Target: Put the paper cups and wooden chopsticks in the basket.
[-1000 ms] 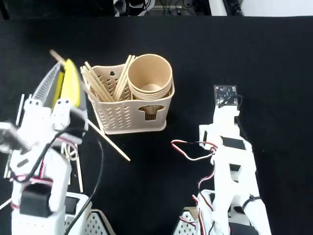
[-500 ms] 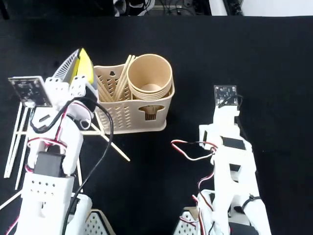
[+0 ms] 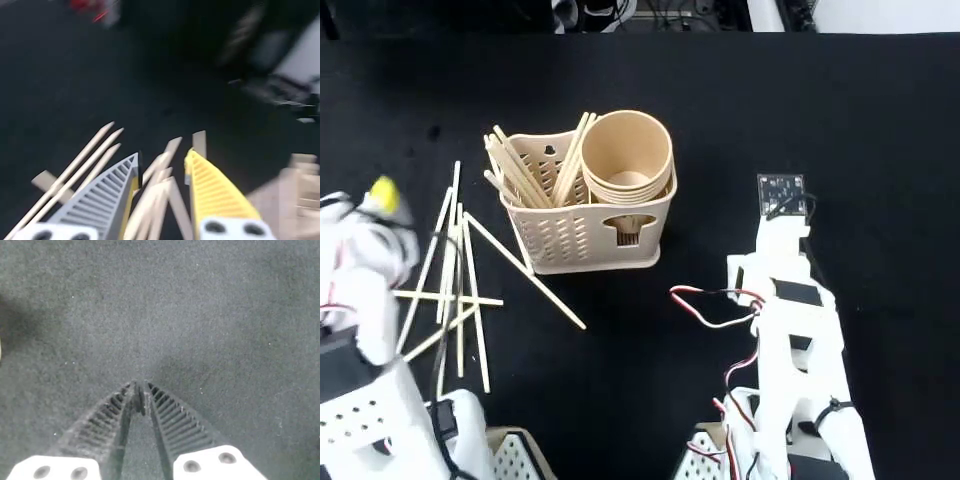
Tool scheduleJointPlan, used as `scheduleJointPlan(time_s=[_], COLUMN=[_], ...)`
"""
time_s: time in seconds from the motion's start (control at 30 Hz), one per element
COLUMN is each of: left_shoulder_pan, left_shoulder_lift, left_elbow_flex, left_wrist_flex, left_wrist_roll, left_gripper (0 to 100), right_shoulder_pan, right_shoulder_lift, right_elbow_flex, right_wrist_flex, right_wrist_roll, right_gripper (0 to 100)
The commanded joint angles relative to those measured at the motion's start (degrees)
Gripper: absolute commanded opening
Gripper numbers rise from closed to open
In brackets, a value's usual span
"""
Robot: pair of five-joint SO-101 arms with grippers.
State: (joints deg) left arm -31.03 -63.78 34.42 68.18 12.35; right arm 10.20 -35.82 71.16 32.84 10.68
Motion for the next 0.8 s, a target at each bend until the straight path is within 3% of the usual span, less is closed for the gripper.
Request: scheduleJointPlan(time_s=[0.0, 0.2, 0.33, 0.5, 0.77], left_shoulder_pan=[-6.8, -15.3, -21.7, -23.2, -22.5], left_shoulder_lift=[0.4, 9.9, 22.2, 40.5, 62.2], left_elbow_flex=[1.0, 11.4, 12.9, 7.1, -4.6], left_wrist_flex=[3.1, -1.1, -8.4, -12.6, -12.6], left_wrist_roll=[-6.8, -15.4, -20.7, -20.1, -7.5], left_gripper=[18, 18, 18, 18, 18], right_shoulder_pan=[-0.5, -0.6, -0.6, -0.6, -0.6], right_shoulder_lift=[-0.2, -0.2, -0.2, -0.2, -0.2], right_elbow_flex=[-0.3, -0.3, -0.3, -0.3, -0.3], right_wrist_flex=[-0.6, -0.6, -0.6, -0.6, -0.6], right_wrist_roll=[-0.3, -0.3, -0.3, -0.3, -0.3], right_gripper=[1.2, 1.2, 1.2, 1.2, 1.2])
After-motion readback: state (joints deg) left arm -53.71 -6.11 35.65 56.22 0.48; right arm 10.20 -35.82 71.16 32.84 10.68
